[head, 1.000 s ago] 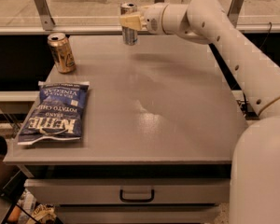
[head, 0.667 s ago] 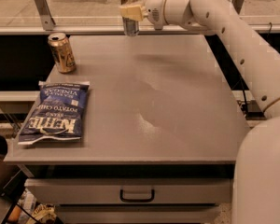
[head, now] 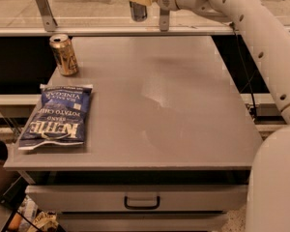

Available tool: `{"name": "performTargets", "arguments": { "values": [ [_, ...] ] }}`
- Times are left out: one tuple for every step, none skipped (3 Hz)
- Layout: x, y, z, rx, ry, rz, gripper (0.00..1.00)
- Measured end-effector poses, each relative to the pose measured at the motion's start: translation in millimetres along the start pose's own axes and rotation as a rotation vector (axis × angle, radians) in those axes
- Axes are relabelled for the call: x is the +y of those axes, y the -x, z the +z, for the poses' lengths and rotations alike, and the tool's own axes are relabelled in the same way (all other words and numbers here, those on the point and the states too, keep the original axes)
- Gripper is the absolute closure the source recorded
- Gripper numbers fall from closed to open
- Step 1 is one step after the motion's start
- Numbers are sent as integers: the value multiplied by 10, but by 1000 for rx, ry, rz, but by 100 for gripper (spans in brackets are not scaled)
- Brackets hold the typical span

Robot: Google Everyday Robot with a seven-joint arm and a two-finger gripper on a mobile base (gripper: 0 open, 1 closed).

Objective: Pick redbull can

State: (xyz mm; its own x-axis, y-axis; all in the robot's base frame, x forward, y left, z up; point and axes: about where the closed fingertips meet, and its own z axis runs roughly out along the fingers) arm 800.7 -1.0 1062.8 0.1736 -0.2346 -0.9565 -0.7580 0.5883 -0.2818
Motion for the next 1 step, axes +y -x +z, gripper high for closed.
{"name": "performTargets", "arguments": {
  "values": [
    [-2, 12, -2, -2, -1, -3, 100]
  ]
}}
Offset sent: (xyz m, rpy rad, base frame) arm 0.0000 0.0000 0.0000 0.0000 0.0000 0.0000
